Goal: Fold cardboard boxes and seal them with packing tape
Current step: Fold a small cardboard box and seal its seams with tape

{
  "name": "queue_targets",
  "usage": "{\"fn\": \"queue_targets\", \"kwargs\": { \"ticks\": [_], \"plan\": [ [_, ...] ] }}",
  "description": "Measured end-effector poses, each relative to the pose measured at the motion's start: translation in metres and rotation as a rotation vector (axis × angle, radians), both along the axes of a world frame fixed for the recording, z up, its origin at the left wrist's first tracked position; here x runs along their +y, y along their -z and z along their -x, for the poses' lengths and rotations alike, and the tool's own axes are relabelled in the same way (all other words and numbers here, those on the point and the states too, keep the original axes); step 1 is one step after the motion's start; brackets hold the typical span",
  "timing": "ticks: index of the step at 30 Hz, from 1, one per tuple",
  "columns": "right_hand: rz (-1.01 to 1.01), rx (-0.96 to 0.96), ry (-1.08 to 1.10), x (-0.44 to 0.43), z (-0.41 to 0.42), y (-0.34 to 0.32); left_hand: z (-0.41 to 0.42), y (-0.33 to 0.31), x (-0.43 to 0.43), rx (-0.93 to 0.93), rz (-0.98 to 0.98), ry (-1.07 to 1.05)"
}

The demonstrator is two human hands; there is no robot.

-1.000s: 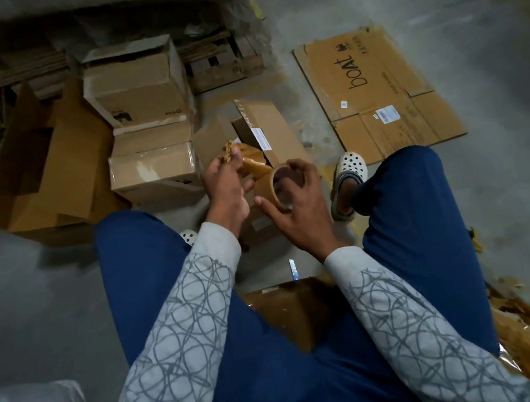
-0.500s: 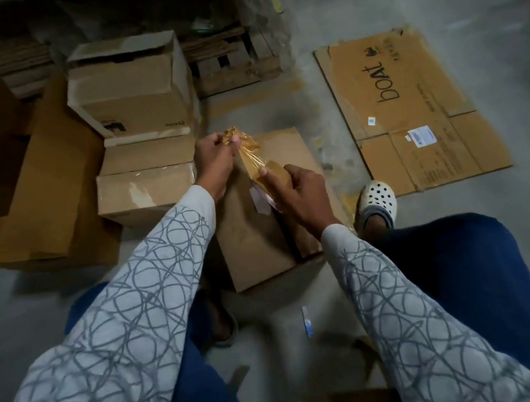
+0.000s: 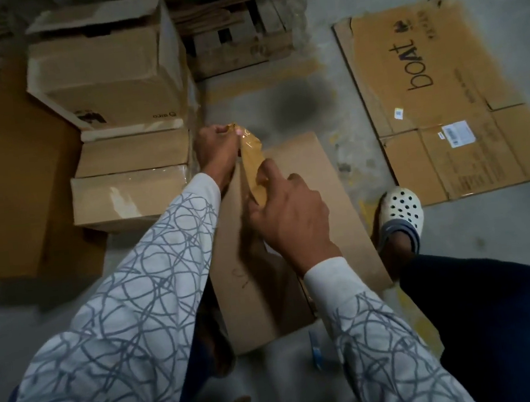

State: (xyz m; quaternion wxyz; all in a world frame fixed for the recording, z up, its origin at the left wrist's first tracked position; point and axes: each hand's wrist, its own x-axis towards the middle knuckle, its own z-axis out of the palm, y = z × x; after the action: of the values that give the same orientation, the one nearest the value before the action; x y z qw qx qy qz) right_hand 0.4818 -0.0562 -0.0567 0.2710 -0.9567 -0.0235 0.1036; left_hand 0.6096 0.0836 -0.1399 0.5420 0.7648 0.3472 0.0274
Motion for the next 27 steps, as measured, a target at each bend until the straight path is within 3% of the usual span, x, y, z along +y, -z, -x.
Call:
{"fn": "queue_targets", "kwargs": {
  "ticks": [2,5,13,15,17,19,21,22,27],
  "plan": [
    [0.022,-0.011,0.007,0.003,0.0,-0.001,0.004,-0.003,0.005,0.086,-0.089,0.053],
    [0.067,-0.012,-0.003,0.007,-0.002,-0.001,0.009,-0.006,0.015,0.266,-0.297,0.315],
    [0.048,0.025,-0.015,0.004,-0.005,-0.001,0.007,-0.013,0.019,0.461,-0.493,0.639],
    [0.035,0.048,0.0,0.002,-0.009,0.0,0.01,-0.006,0.023,0.404,-0.507,0.584],
    [0.021,0.067,0.013,0.002,-0.012,0.0,0.015,-0.003,0.021,0.209,-0.6,0.485],
    [0.019,0.07,0.006,0.004,-0.013,0.001,0.019,0.002,0.015,0.057,-0.491,0.512],
    [0.005,0.088,-0.001,0.006,-0.017,0.0,0.026,-0.002,0.008,0.068,-0.304,0.6],
    [-0.011,0.096,0.003,0.006,-0.019,0.0,0.029,-0.005,0.007,0.108,-0.305,0.651],
    [0.023,0.096,-0.024,0.007,-0.017,-0.001,0.033,-0.009,0.009,0.179,-0.591,0.877]
  ]
}}
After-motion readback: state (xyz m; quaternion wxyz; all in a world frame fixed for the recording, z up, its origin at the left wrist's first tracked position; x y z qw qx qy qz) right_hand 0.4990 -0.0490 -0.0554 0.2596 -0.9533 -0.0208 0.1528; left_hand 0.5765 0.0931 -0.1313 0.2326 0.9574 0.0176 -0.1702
